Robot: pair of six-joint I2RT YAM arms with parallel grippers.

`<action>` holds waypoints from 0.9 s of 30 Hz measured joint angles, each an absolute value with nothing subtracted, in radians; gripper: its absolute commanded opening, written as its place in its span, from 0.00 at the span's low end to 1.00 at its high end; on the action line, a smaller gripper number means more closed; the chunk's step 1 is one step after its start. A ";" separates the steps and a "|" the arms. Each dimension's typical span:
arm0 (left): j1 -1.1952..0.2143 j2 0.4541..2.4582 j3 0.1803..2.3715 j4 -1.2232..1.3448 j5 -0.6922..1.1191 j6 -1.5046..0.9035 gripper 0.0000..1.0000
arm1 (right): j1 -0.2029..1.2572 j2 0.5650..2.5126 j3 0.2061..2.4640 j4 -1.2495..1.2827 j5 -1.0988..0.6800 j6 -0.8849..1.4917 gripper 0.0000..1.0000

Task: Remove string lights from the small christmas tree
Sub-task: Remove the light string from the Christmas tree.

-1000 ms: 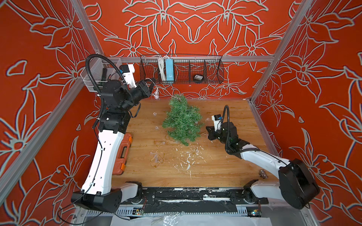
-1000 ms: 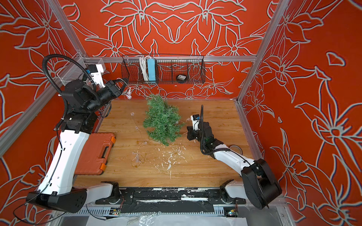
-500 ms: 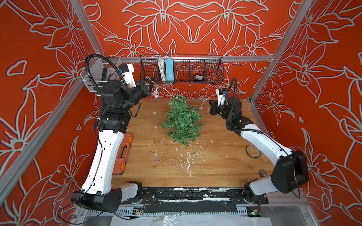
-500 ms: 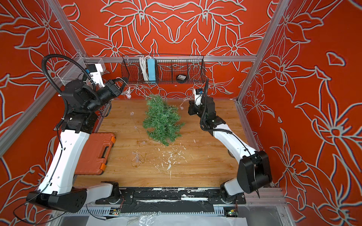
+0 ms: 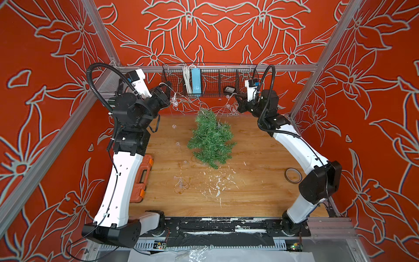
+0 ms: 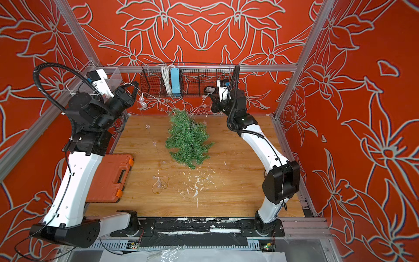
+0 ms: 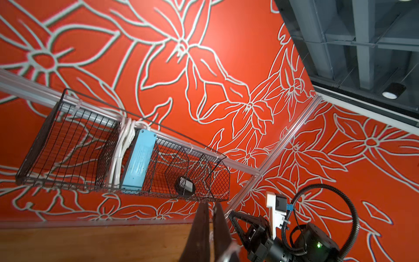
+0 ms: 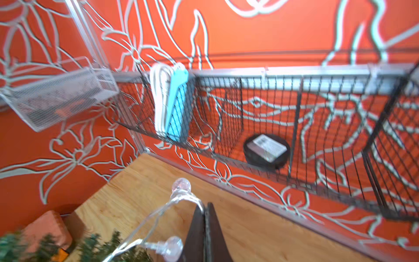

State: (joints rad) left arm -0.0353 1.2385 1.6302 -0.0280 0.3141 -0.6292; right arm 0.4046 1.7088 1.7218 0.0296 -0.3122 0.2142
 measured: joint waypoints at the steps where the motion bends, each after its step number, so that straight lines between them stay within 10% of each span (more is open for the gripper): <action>1: -0.034 1.241 1.649 -0.022 0.312 -0.630 0.00 | 0.405 1.713 1.745 0.024 -0.324 0.214 0.00; 27: 0.246 1.486 1.915 -0.091 0.293 -0.733 0.00 | 0.554 2.057 2.373 -0.266 -0.503 0.181 0.00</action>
